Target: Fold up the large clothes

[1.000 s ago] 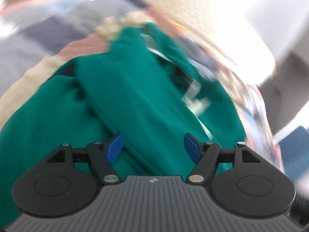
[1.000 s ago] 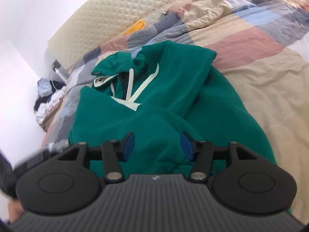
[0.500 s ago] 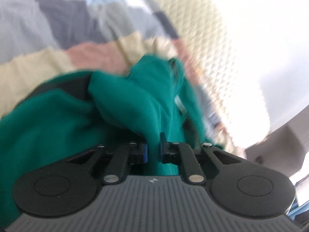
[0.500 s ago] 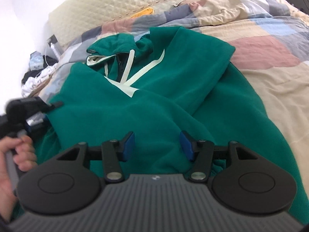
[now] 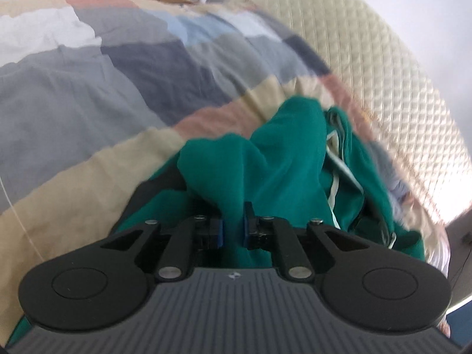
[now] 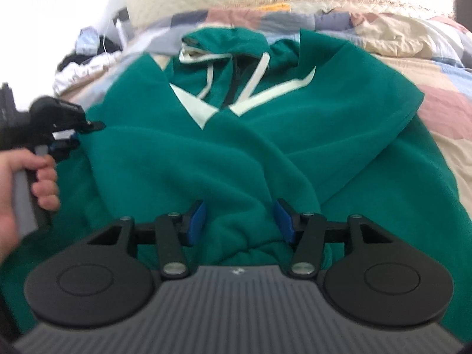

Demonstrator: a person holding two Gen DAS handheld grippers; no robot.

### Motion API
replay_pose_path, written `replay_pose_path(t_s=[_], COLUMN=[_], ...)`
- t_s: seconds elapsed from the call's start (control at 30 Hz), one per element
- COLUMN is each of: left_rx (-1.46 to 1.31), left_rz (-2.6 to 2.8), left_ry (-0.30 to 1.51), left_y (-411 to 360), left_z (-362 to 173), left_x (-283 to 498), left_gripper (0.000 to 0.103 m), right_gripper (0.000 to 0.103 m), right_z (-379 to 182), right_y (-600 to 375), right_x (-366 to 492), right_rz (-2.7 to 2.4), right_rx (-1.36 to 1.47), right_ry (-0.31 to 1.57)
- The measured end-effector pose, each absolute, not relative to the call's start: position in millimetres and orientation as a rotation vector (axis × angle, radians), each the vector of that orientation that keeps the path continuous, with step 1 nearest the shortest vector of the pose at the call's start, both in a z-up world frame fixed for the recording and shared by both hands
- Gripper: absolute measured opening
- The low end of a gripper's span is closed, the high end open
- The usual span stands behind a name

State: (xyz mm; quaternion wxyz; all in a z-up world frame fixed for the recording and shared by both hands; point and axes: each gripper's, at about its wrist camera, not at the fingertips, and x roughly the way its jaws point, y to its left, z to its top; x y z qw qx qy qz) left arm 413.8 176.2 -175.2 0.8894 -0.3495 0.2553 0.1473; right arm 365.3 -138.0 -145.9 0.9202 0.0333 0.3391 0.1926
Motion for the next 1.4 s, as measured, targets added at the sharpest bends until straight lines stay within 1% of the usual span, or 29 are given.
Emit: replay_pose_path(t_s=[0.03, 0.07, 0.1, 0.17, 0.2, 0.4, 0.5, 0.67, 0.77, 0.9, 0.93, 1.1, 1.2, 1.4], left_rx=[-0.701, -0.677, -0.66, -0.643, -0.633, -0.513, -0.462, -0.344, -0.294, -0.219, -0.188, -0.163, -0.146, -0.177], left_rz=[0.313, 0.32, 0.32, 0.313, 0.311, 0.254, 0.143, 0.014, -0.008, -0.009, -0.002, 0.007, 0.017, 0.02], left_ry=[0.531, 0.533, 0.533, 0.528, 0.527, 0.511, 0.551, 0.59, 0.626, 0.701, 0.714, 0.742, 0.735, 0.702], left_y=[174, 172, 170, 166, 162, 132, 109, 64, 49, 38, 35, 36, 33, 32], left_z=[-173, -172, -168, -164, -160, -135, -128, -130, -141, -164, -170, -185, -184, -164], left_x=[412, 413, 411, 404, 399, 372, 365, 362, 364, 368, 368, 375, 375, 354], left_gripper=[0.018, 0.025, 0.029, 0.045, 0.046, 0.047, 0.047, 0.047, 0.047, 0.047, 0.047, 0.047, 0.047, 0.047], right_gripper=[0.055, 0.055, 0.055, 0.055, 0.055, 0.054, 0.054, 0.054, 0.054, 0.054, 0.056, 0.056, 0.057, 0.057], right_z=[-148, -149, -149, -148, -147, -135, -128, -120, -123, -135, -137, -149, -151, -150], right_y=[-139, -140, -141, -140, -142, -150, -153, -158, -159, -156, -154, -153, -151, -155], right_x=[368, 370, 370, 369, 368, 359, 354, 347, 349, 359, 361, 368, 367, 358], right_rz=[0.394, 0.394, 0.395, 0.394, 0.392, 0.373, 0.362, 0.339, 0.328, 0.321, 0.324, 0.331, 0.333, 0.338], right_rx=[0.082, 0.093, 0.098, 0.105, 0.113, 0.143, 0.142, 0.114, 0.103, 0.08, 0.069, 0.082, 0.055, 0.058], right_ry=[0.701, 0.701, 0.701, 0.701, 0.7, 0.676, 0.652, 0.617, 0.635, 0.684, 0.687, 0.702, 0.692, 0.632])
